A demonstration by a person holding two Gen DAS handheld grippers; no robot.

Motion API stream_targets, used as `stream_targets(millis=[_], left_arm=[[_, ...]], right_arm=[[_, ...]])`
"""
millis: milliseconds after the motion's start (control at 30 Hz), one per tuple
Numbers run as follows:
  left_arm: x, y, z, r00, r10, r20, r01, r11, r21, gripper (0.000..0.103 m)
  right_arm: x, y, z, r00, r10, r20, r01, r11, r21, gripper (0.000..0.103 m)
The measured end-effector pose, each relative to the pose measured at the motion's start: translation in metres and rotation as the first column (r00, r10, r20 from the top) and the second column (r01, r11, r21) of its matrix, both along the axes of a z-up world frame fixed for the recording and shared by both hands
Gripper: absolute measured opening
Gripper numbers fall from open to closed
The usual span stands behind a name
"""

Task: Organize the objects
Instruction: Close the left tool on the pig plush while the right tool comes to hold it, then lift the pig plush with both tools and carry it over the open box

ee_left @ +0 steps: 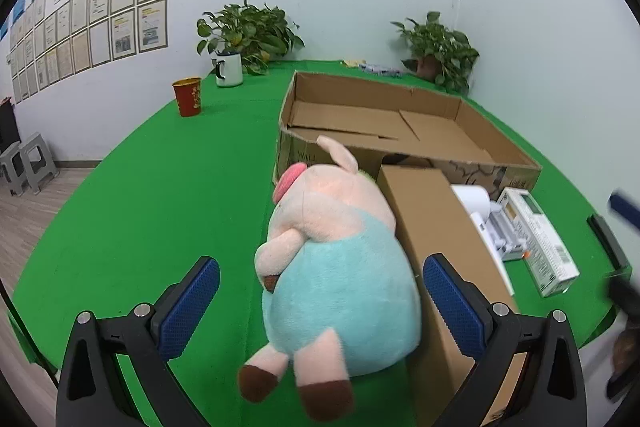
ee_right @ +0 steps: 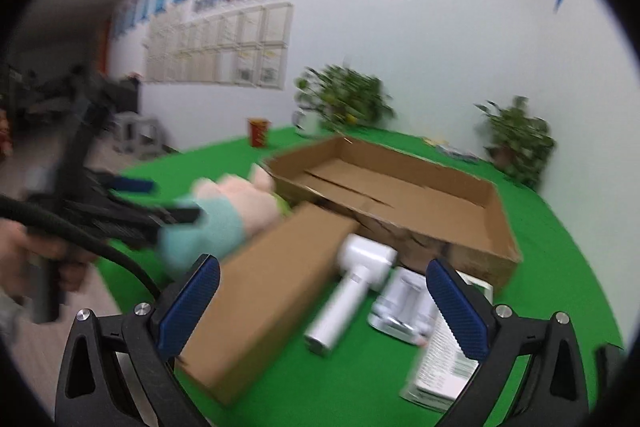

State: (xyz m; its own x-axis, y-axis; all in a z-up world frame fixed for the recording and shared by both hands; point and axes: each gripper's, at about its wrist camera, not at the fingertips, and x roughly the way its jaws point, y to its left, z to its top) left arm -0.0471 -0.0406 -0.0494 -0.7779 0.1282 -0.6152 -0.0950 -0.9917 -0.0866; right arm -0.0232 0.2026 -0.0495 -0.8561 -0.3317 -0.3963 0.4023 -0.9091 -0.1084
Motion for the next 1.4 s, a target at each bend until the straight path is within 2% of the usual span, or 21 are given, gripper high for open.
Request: stream_targets(millis=[67,100,167,267,367,533,633,833,1033,1133,1200,1233,1400], left_arm=[[-0.006,-0.003,-0.01,0.999,-0.03,0.026,0.029,0.999,0.03,0.1],[-0.009,-0.004,-0.014,0.999,-0.039,0.038,0.037,0.998,0.042,0.096],[-0.015,-0.009,-0.027,0.997,-0.056,0.061,0.051,0.995,0.087,0.092],[-0.016,-0.015,-0.033,0.994,-0.094,0.055,0.083,0.981,0.173,0.076],[-0.012,-0.015,-0.037,0.992,-0.119,0.04,0.112,0.982,0.153,0.069],[-0.009,-0.036,-0.041,0.991,-0.123,0.045,0.108,0.963,0.248,0.06],[-0.004,-0.048,-0.042,0.992,-0.116,0.044,0.099,0.953,0.288,0.054],[0.014,-0.071,-0.043,0.995,-0.101,0.026,0.085,0.934,0.348,0.048],[0.037,-0.093,-0.036,0.998,-0.062,0.017,0.053,0.941,0.335,0.045],[0.045,-0.105,-0.035,0.999,-0.033,0.022,0.024,0.941,0.337,0.044],[0.05,-0.114,-0.034,1.0,-0.01,0.024,0.002,0.941,0.337,0.044],[0.052,-0.117,-0.035,1.0,-0.004,0.025,-0.004,0.94,0.341,0.044],[0.055,-0.128,-0.038,1.0,0.015,0.019,-0.021,0.934,0.356,0.043]], right_arm=[[0.0,-0.003,0.011,0.996,0.087,0.008,-0.086,0.993,-0.077,0.103],[-0.003,-0.004,0.015,0.992,0.124,0.022,-0.12,0.985,-0.122,0.103],[-0.019,-0.01,0.013,0.986,0.157,0.055,-0.143,0.967,-0.21,0.103],[-0.04,-0.024,0.0,0.987,0.127,0.103,-0.104,0.974,-0.203,0.103],[-0.058,-0.04,-0.009,0.977,0.138,0.164,-0.102,0.972,-0.213,0.103],[-0.08,-0.062,-0.016,0.947,0.197,0.255,-0.14,0.964,-0.224,0.103],[-0.094,-0.077,-0.018,0.908,0.234,0.349,-0.151,0.957,-0.248,0.103],[-0.119,-0.108,-0.026,0.808,0.279,0.519,-0.16,0.952,-0.262,0.103],[-0.128,-0.153,-0.039,0.718,0.286,0.635,-0.176,0.957,-0.232,0.102],[-0.12,-0.181,-0.042,0.722,0.243,0.648,-0.205,0.969,-0.134,0.102],[-0.115,-0.197,-0.045,0.743,0.204,0.638,-0.209,0.975,-0.069,0.094],[-0.111,-0.202,-0.046,0.754,0.193,0.628,-0.21,0.977,-0.048,0.093],[-0.096,-0.209,-0.046,0.797,0.167,0.58,-0.197,0.98,-0.01,0.084]])
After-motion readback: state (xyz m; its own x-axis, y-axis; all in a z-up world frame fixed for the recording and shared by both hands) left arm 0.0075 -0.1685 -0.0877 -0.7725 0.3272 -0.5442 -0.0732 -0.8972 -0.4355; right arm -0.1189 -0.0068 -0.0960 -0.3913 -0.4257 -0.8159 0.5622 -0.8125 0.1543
